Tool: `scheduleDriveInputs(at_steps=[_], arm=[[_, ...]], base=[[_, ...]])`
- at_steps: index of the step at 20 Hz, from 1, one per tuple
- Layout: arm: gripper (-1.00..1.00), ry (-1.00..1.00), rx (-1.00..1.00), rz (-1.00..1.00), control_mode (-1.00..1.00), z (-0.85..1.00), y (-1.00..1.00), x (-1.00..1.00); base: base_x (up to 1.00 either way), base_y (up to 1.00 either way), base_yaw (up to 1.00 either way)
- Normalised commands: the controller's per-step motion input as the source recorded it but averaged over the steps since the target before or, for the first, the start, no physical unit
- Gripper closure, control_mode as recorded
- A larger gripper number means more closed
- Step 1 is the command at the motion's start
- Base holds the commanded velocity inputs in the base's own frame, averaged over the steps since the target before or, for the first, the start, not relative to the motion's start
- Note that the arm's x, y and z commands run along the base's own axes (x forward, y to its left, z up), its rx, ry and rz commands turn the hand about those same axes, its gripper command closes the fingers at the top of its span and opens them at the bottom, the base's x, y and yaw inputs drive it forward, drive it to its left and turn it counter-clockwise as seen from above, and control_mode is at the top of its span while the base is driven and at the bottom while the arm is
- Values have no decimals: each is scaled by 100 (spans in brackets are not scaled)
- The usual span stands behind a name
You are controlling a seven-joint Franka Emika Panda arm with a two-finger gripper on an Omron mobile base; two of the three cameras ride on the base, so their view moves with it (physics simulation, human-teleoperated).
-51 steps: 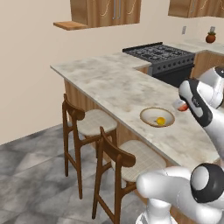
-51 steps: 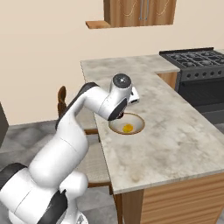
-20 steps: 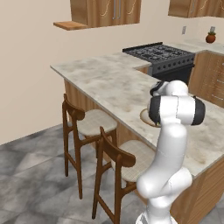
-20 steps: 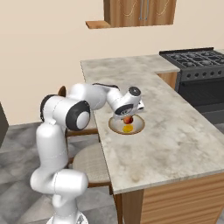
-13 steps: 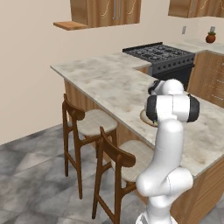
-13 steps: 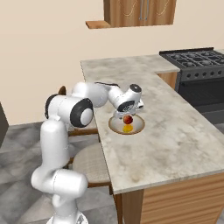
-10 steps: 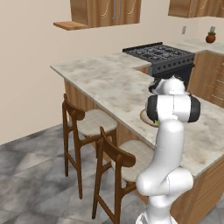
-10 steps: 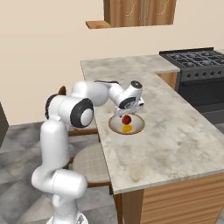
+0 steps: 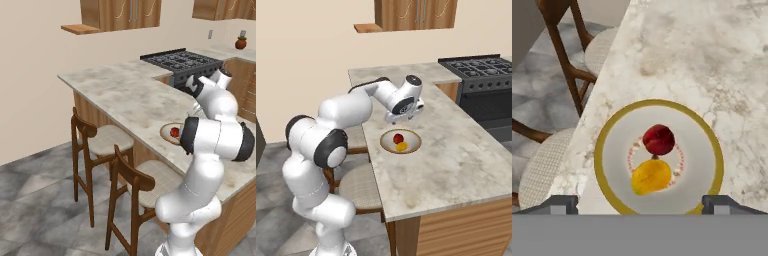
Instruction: Retrieve the mango and peach from the fridge and place them into the bowl on the dining table.
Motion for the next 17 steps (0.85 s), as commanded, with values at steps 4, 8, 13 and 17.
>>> scheduleDriveInputs(at_steps=[4,8,13,17], arm=[[-100,-54,-15,4,-100,65,20,-100],[-100,-60,-17,3,-100,48,30,-100],[-100,-58,-10,3,-100,37,15,-100],[-100,-27,-2,3,-100,55,0,-98]], base=[[0,0,0],[0,0,0],[0,0,0],[0,0,0]])
